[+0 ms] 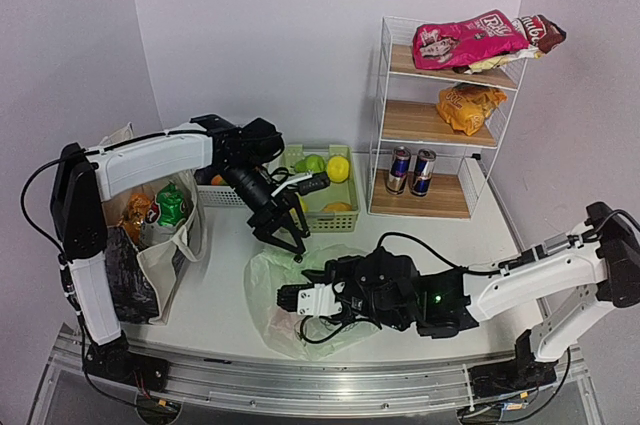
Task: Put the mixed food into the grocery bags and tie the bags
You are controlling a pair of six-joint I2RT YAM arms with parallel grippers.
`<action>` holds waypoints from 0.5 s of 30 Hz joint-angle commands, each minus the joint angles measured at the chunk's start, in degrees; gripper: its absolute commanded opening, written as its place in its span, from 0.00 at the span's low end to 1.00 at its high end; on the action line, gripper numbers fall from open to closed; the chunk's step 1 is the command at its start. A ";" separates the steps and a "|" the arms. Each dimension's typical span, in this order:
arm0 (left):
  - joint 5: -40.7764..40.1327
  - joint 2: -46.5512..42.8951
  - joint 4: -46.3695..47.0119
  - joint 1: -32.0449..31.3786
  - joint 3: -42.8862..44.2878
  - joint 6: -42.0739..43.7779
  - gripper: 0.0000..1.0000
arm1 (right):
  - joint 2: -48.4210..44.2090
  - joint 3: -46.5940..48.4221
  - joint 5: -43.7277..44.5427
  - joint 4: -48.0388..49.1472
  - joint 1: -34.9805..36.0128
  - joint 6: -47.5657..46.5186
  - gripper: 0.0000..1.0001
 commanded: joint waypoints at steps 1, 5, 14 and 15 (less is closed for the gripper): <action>4.27 -2.70 -1.58 -0.56 -0.41 -2.29 0.76 | 1.22 2.80 0.44 -1.21 0.60 -1.15 0.00; 1.80 -1.15 -1.10 -1.45 -0.08 -3.70 0.73 | 1.84 3.85 0.21 -2.27 0.71 -1.57 0.00; -0.36 3.33 -6.04 -1.45 0.80 -2.49 0.71 | 2.31 4.99 0.22 -3.67 0.65 -2.37 0.00; -0.39 3.41 -5.61 -1.43 1.00 -2.80 0.71 | 2.37 5.09 0.04 -3.86 0.67 -2.42 0.00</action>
